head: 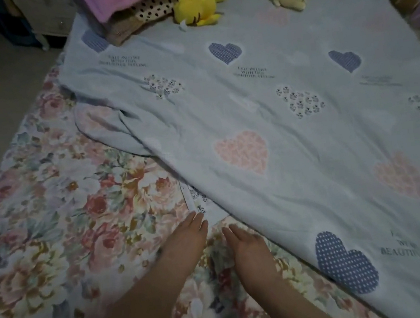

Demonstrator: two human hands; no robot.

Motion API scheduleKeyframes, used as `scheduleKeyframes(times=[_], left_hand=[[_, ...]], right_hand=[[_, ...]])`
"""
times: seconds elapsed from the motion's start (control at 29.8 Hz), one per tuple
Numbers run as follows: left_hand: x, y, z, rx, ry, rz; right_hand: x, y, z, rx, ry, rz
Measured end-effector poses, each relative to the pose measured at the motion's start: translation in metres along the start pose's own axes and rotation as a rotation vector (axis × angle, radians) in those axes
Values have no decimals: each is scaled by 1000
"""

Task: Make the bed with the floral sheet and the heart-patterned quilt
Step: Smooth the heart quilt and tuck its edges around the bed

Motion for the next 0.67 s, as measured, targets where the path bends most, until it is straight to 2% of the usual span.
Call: scheduleKeyframes(times=[0.1,0.2,0.27,0.34,0.47,0.57,0.67], left_hand=[[36,-4,6,13,-21,-61],[79,-4,10,-65,-15,-158],[110,12,18,-177,-54,-62],[124,15,24,-183,-116,0],[105,-1,10,86,-62,31],[68,26,5,150,-26,195],[24,61,10,38,-77,393]], right_hand=[[42,6,-13,-89,59,-1],[74,11,-38,-118,124,-78],[81,12,-48,-116,136,-144],[76,21,-48,-133,107,-186],[44,42,-42,-121,82,-206],[17,53,-37,-57,134,-176],[-11,56,-21,-27,153,-93]])
Point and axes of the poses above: each hand's wrist, its own x-axis towards the middle knuckle, its own y-axis out of the palm, z = x × y, the point moved 10 cm from there along x, towards the middle knuckle, and after that the axes turned 14 degrees about z, right-handed, at the moved point
